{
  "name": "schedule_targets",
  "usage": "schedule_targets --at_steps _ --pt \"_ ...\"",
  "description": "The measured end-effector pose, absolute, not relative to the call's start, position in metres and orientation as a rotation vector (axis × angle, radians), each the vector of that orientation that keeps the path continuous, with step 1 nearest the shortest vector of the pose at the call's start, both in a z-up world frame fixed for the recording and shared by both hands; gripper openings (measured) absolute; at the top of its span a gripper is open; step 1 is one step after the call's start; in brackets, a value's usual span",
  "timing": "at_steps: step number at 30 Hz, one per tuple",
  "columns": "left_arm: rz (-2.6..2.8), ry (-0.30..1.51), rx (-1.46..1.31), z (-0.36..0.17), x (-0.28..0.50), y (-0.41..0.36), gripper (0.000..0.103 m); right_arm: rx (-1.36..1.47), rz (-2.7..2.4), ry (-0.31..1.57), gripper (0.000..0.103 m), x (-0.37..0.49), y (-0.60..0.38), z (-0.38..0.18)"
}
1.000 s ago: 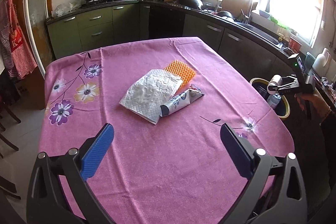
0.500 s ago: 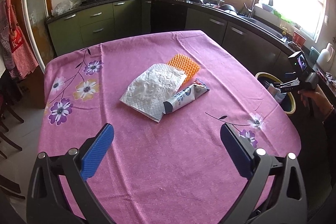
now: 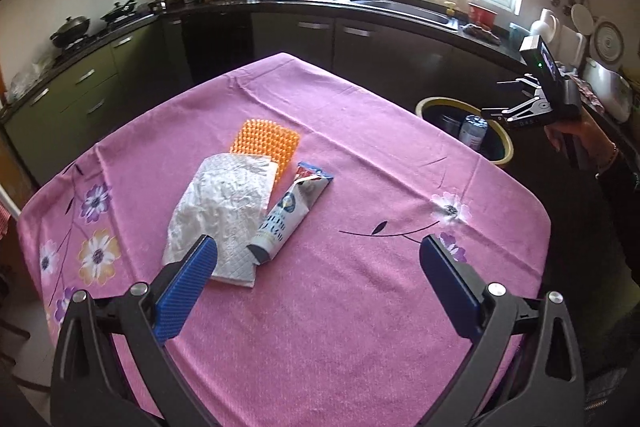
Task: Collect trash
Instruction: 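Grasp the white-and-blue squeeze tube with the left gripper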
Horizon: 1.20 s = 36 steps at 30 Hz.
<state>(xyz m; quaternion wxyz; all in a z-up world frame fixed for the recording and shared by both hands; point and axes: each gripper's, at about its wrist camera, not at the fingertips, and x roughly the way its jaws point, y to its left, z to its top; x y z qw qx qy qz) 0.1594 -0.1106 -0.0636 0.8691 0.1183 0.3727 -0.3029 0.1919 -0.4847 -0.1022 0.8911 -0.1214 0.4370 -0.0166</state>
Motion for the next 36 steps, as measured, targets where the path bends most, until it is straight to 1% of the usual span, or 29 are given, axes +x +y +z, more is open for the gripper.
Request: schedule_targets --at_steps 5,8,10,11,13,20,25,26,28,29,31,34,36 --pt "-0.778 0.879 0.256 -0.083 0.196 -0.131 0.096 -0.220 0.004 0.887 0.092 0.162 -0.465 -0.097" --pt "-0.802 0.898 0.295 -0.091 0.211 -0.144 0.090 -0.210 0.021 0.889 0.092 0.149 -0.457 -0.097" --pt "-0.822 0.913 0.316 -0.095 0.220 -0.151 0.079 -0.199 0.031 0.893 0.092 0.143 -0.452 -0.098" --pt "-0.821 0.923 0.329 -0.098 0.224 -0.155 0.076 -0.193 0.037 0.893 0.092 0.142 -0.451 -0.099" --pt "-0.814 0.942 0.356 -0.105 0.231 -0.160 0.068 -0.185 0.048 0.892 0.092 0.140 -0.449 -0.099" --pt "-0.801 0.970 0.402 -0.116 0.246 -0.162 0.067 -0.172 0.085 0.886 0.092 0.138 -0.437 -0.100" --pt "-0.812 1.004 0.439 -0.127 0.245 -0.167 0.054 -0.176 0.098 0.893 0.092 0.140 -0.431 -0.103" --pt "-0.809 1.010 0.443 -0.129 0.245 -0.167 0.053 -0.175 0.100 0.893 0.092 0.140 -0.430 -0.103" --pt "-0.805 1.019 0.441 -0.131 0.245 -0.168 0.046 -0.174 0.106 0.894 0.092 0.141 -0.428 -0.103" --pt "-0.797 1.012 0.437 -0.131 0.245 -0.168 0.045 -0.175 0.107 0.894 0.092 0.141 -0.427 -0.103" --pt "-0.783 1.010 0.431 -0.131 0.246 -0.167 0.033 -0.174 0.112 0.895 0.092 0.140 -0.426 -0.104" --pt "-0.779 1.017 0.420 -0.130 0.244 -0.168 0.021 -0.169 0.120 0.897 0.092 0.140 -0.426 -0.104" --pt "-0.777 1.020 0.422 -0.129 0.241 -0.170 0.021 -0.166 0.121 0.896 0.092 0.138 -0.426 -0.104"
